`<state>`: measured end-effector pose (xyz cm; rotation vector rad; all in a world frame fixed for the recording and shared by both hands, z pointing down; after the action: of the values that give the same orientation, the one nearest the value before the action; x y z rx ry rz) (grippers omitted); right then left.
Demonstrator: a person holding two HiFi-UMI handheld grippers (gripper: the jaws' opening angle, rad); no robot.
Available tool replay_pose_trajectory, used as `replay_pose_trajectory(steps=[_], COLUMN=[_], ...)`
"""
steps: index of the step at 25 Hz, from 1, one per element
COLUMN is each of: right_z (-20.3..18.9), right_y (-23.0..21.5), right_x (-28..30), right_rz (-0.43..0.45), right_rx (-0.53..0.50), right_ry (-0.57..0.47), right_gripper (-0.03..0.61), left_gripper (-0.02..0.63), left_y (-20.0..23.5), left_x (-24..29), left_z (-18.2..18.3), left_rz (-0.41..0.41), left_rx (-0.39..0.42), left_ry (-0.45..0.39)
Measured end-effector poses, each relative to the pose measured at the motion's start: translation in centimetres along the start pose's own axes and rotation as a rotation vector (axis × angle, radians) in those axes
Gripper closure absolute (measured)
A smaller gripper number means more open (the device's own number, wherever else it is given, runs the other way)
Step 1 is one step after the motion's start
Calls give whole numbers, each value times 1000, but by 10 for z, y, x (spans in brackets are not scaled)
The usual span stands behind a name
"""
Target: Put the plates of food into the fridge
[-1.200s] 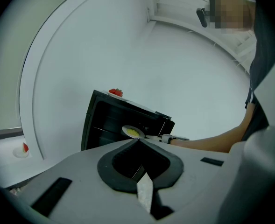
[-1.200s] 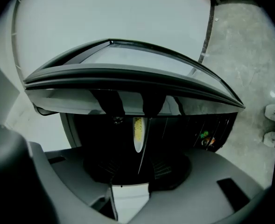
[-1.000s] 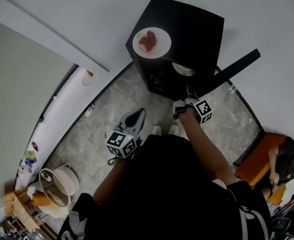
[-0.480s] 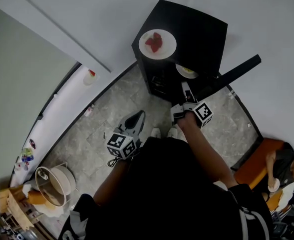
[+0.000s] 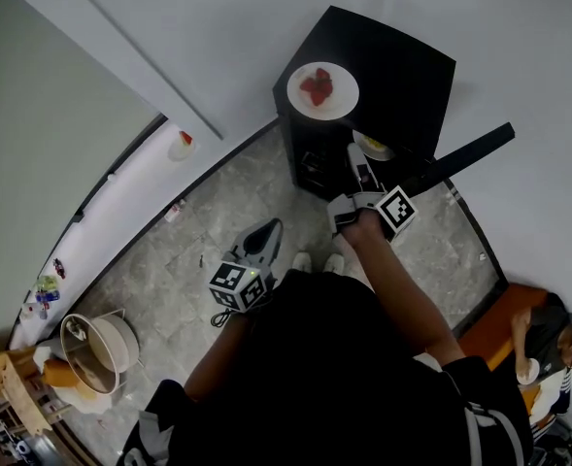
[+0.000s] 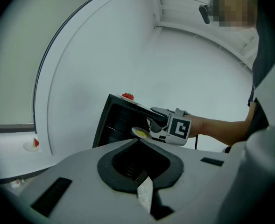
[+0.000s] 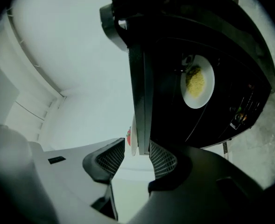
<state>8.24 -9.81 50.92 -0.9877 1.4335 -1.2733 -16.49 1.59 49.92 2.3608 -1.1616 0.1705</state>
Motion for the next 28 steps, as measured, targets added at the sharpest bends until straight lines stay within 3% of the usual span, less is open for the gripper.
replay_pose_trajectory(steps=[10,28], right_z=[-19,-29], right_y=[17,5], right_x=[40,90], right_rz=[41,19], right_rx=[37,133], right_ry=[70,109], right_gripper=[420,420], left_gripper=[591,591], left_y=[13,31], left_x=[-12,-2], left_z=[-3,9], left_rz=[58,88], left_rx=[-29,-30], left_ry=[-15,-35])
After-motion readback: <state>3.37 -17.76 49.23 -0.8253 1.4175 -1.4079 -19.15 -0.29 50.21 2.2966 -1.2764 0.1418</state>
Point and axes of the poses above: the fingertips, and each gripper's own axes: x forward along the fingers, y to its left, z out of its top, the point moved 8 cm from there along -x, backward along the fingers, and after that the axes turned 3 degrees about z, right-handed, at the moved point
